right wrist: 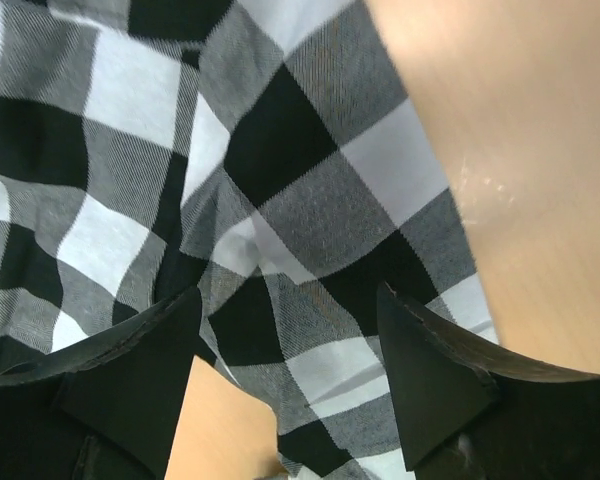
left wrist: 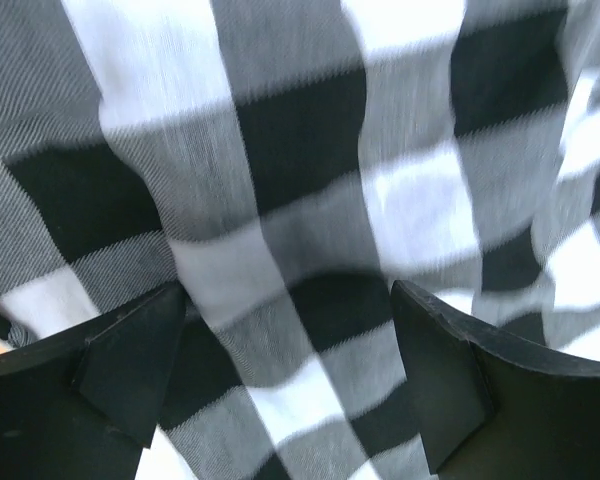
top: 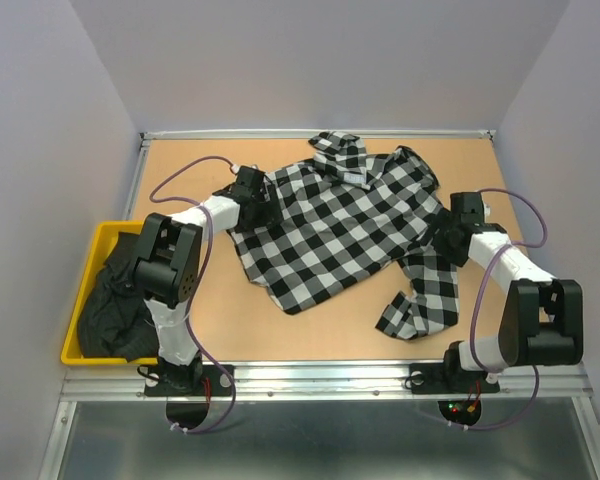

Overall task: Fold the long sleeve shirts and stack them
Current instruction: Flatten the shirt out

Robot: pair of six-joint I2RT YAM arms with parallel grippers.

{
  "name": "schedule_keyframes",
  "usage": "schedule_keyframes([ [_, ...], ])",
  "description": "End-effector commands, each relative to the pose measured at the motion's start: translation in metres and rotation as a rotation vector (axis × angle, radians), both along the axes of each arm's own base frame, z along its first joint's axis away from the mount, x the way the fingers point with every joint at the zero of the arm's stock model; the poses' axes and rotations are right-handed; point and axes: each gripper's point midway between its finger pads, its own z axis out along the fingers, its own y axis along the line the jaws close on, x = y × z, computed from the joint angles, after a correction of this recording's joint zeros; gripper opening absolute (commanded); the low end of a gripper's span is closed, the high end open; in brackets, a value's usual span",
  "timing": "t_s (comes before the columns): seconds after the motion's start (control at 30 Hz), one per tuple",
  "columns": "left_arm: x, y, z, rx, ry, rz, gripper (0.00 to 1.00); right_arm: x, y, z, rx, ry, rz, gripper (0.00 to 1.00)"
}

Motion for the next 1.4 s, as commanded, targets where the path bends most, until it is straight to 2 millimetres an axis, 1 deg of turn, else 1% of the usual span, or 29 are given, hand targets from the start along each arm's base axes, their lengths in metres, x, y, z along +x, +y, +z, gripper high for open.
schedule_keyframes([
  [0.0,0.028,0.024,-0.008,0.070,-0.006,0.052,0.95,-0.011,0.012,-0.017,0.088,0.057,-0.005,0.75],
  [0.07,0.045,0.027,-0.004,0.076,-0.021,0.064,0.95,-0.011,0.020,-0.026,0.124,0.089,0.018,0.75],
  [0.1,0.050,0.030,-0.012,0.090,-0.008,0.066,0.95,-0.008,0.022,-0.027,0.135,0.093,0.030,0.75],
  [0.13,0.064,0.030,-0.004,0.089,-0.034,0.072,0.95,-0.007,0.024,-0.034,0.144,0.112,0.039,0.75],
  [0.2,0.073,0.034,-0.014,0.106,-0.014,0.076,0.95,-0.003,0.035,-0.036,0.190,0.119,0.082,0.75],
  [0.23,0.087,0.033,-0.005,0.105,-0.043,0.079,0.95,0.002,0.040,-0.034,0.204,0.108,0.097,0.75],
  [0.3,0.097,0.036,-0.013,0.117,-0.037,0.086,0.95,0.007,0.049,-0.037,0.231,0.117,0.126,0.75],
  [0.4,0.120,0.038,-0.002,0.118,-0.087,0.092,0.95,0.013,0.076,-0.032,0.252,0.115,0.205,0.76],
  [0.43,0.124,0.038,0.002,0.116,-0.098,0.092,0.95,0.014,0.081,-0.029,0.260,0.109,0.216,0.76],
  [0.47,0.133,0.038,0.017,0.111,-0.140,0.094,0.96,0.016,0.088,-0.020,0.268,0.085,0.241,0.76],
  [0.57,0.136,0.038,0.039,0.098,-0.204,0.095,0.96,0.020,0.087,-0.001,0.244,0.038,0.266,0.77],
  [0.6,0.135,0.038,0.063,0.081,-0.252,0.101,0.96,0.023,0.084,0.006,0.219,0.019,0.269,0.77],
  [0.63,0.131,0.039,0.072,0.071,-0.268,0.105,0.96,0.020,0.077,0.014,0.176,0.015,0.279,0.77],
  [0.67,0.120,0.041,0.069,0.069,-0.255,0.107,0.96,0.023,0.071,0.021,0.142,0.003,0.274,0.77],
  [0.7,0.112,0.042,0.094,0.038,-0.293,0.126,0.96,0.027,0.060,0.029,0.089,-0.013,0.258,0.77],
  [0.73,0.104,0.043,0.101,0.024,-0.296,0.134,0.96,0.027,0.054,0.033,0.059,-0.012,0.240,0.77],
  [0.77,0.084,0.044,0.088,0.014,-0.253,0.134,0.96,0.029,0.045,0.041,0.045,-0.032,0.213,0.77],
  [0.8,0.070,0.046,0.107,-0.011,-0.272,0.145,0.96,0.031,0.038,0.045,0.028,-0.043,0.192,0.77],
  [0.83,0.045,0.048,0.087,-0.020,-0.198,0.154,0.96,0.035,0.034,0.054,0.022,-0.070,0.171,0.77],
  [0.87,0.031,0.050,0.083,-0.026,-0.176,0.157,0.96,0.037,0.031,0.059,0.014,-0.082,0.160,0.77],
  [0.9,0.017,0.050,0.094,-0.048,-0.186,0.164,0.96,0.041,0.029,0.065,0.005,-0.097,0.152,0.76],
  [0.93,-0.008,0.054,0.070,-0.042,-0.118,0.162,0.95,0.042,0.030,0.067,0.005,-0.105,0.157,0.76],
  [0.97,-0.022,0.054,0.063,-0.047,-0.095,0.157,0.95,0.044,0.030,0.069,0.008,-0.108,0.159,0.75],
  [1.0,-0.033,0.053,0.069,-0.063,-0.105,0.149,0.95,0.045,0.033,0.068,0.019,-0.106,0.172,0.73],
  [1.07,-0.062,0.051,0.047,-0.056,-0.044,0.136,0.93,0.047,0.036,0.068,0.027,-0.104,0.191,0.66],
  [1.1,-0.069,0.050,0.045,-0.059,-0.041,0.133,0.91,0.047,0.037,0.065,0.027,-0.096,0.201,0.52],
  [1.2,-0.086,0.047,0.026,-0.056,0.013,0.130,0.88,0.050,0.039,0.063,0.033,-0.093,0.215,0.35],
  [1.23,-0.089,0.046,0.022,-0.054,0.025,0.128,0.86,0.052,0.040,0.061,0.036,-0.093,0.221,0.32],
  [1.37,-0.094,0.042,0.008,-0.043,0.057,0.122,0.81,0.063,0.040,0.058,0.033,-0.108,0.209,0.32],
])
